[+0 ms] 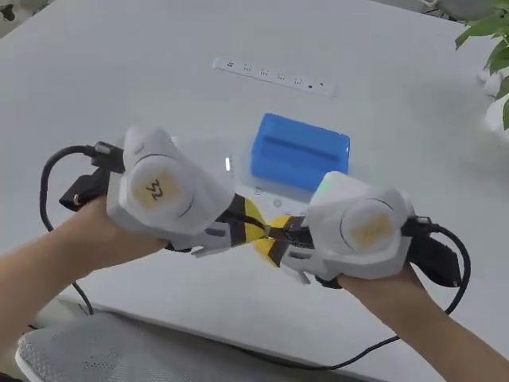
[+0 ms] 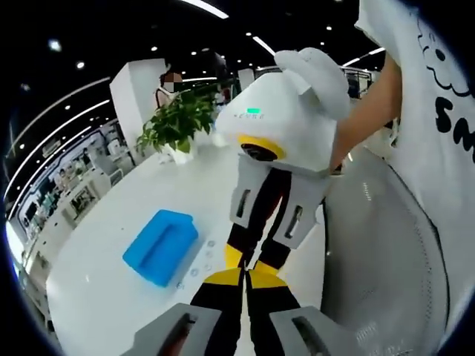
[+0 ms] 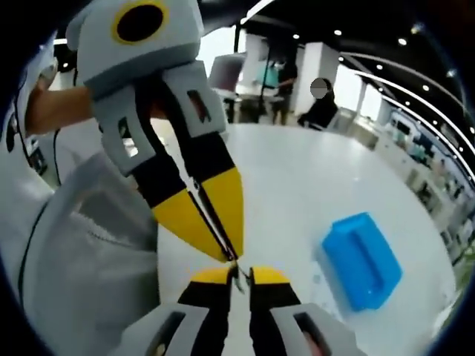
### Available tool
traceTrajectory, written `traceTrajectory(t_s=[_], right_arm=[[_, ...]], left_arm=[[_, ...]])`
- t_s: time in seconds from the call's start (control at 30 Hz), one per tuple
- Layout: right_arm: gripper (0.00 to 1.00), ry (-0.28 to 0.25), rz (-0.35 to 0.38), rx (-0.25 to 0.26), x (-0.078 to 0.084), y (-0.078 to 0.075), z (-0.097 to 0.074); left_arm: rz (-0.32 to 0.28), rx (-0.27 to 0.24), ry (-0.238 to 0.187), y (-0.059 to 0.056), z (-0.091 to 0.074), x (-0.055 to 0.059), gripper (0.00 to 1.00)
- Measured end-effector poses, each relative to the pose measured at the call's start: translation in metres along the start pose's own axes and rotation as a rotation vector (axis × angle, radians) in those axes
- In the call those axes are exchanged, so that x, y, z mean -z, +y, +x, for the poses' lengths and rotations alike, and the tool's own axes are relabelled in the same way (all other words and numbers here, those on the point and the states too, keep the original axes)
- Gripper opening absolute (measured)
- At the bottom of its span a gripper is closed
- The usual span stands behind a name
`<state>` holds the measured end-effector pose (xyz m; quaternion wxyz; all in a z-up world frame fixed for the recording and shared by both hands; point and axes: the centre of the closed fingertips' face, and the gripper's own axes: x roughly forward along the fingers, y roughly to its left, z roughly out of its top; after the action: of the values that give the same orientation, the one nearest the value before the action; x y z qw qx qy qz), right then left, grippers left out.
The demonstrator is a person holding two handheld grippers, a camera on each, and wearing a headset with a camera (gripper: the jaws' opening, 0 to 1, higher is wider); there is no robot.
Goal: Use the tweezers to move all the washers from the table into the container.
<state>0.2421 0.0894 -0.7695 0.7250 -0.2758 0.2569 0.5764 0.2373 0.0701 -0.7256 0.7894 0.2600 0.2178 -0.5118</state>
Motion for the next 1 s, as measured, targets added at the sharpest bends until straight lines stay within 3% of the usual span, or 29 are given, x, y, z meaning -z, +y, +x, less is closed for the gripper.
traceTrajectory(t_s=[0.2,0.33,0.4,0.47,0.5,0.57,0.63,0.67,0.7,0.77,0.87,1.0], right_arm=[[0.04,0.007,-0.015,0.000,0.003,-0.003,0.003],[0.04,0.002,-0.001,0.005,0.003,-0.009,0.003],[0.04,0.004,0.012,0.011,0.004,-0.014,0.003],[0.04,0.003,0.035,0.017,0.004,-0.020,0.004],[0.04,0.002,0.046,0.020,0.004,-0.023,0.004],[0.04,-0.011,0.075,0.030,0.002,-0.032,0.004],[0.04,-0.030,0.109,0.042,-0.001,-0.042,0.004],[0.04,-0.044,0.128,0.054,-0.003,-0.050,0.005],[0.04,-0.055,0.143,0.060,-0.005,-0.055,0.006],[0.04,-0.083,0.192,0.076,-0.010,-0.066,0.008],[0.04,-0.113,0.228,0.107,-0.015,-0.090,0.015],[0.04,-0.133,0.262,0.132,-0.019,-0.110,0.026]], left_arm=[[-0.016,-0.036,-0.010,0.003,0.004,0.003,0.00],[-0.126,-0.133,-0.048,0.013,0.003,0.003,0.00],[-0.201,-0.189,-0.076,0.020,-0.001,0.005,0.13],[-0.281,-0.232,-0.086,0.023,-0.007,0.011,0.18],[-0.342,-0.302,-0.090,0.030,-0.014,0.018,0.23],[-0.410,-0.385,-0.093,0.032,-0.026,0.031,0.32],[-0.482,-0.483,-0.053,0.034,-0.041,0.050,0.45],[-0.481,-0.503,-0.045,0.035,-0.043,0.053,0.52],[-0.503,-0.563,0.004,0.034,-0.054,0.068,0.61],[-0.501,-0.631,0.051,0.036,-0.066,0.082,0.72],[-0.490,-0.663,0.079,0.036,-0.074,0.092,0.75],[-0.554,-0.683,0.041,0.038,-0.073,0.097,0.76]])
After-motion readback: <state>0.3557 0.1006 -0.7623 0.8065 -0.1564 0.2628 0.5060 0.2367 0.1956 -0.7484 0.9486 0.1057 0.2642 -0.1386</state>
